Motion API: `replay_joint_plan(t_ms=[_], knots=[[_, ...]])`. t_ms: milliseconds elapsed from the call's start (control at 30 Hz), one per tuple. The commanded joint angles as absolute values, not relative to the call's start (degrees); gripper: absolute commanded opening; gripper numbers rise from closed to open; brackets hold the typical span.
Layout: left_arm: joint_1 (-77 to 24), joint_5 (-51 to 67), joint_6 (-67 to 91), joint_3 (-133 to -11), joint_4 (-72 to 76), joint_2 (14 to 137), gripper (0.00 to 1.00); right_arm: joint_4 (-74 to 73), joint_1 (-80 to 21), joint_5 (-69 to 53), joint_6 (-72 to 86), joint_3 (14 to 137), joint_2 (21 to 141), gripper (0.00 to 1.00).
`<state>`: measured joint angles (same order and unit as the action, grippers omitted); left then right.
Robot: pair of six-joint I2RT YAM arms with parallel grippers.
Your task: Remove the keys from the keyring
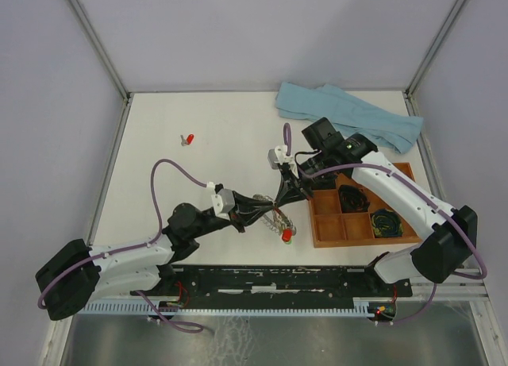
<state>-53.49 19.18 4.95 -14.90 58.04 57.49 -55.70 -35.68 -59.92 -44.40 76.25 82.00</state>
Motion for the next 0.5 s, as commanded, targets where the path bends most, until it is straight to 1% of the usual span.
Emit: replay_joint_plan(t_ms=[0,100,467], knots=[[-53.65,19.25,4.84,-17.38,60.47,57.57,0.16,-53.19,-35.68,-62.66,-43.34,76.64,79.65,0.01],[-53.65,19.42,4.75,-17.65,59.10,57.48,0.14,-53.11,-35.71,-62.66,-43.15,76.64,79.66,0.00],[-53.63,19.59,4.22,-18.66,54.41,57.55,0.17,-52.50,-35.68,-62.44,-42.63,76.46,79.33,0.00]])
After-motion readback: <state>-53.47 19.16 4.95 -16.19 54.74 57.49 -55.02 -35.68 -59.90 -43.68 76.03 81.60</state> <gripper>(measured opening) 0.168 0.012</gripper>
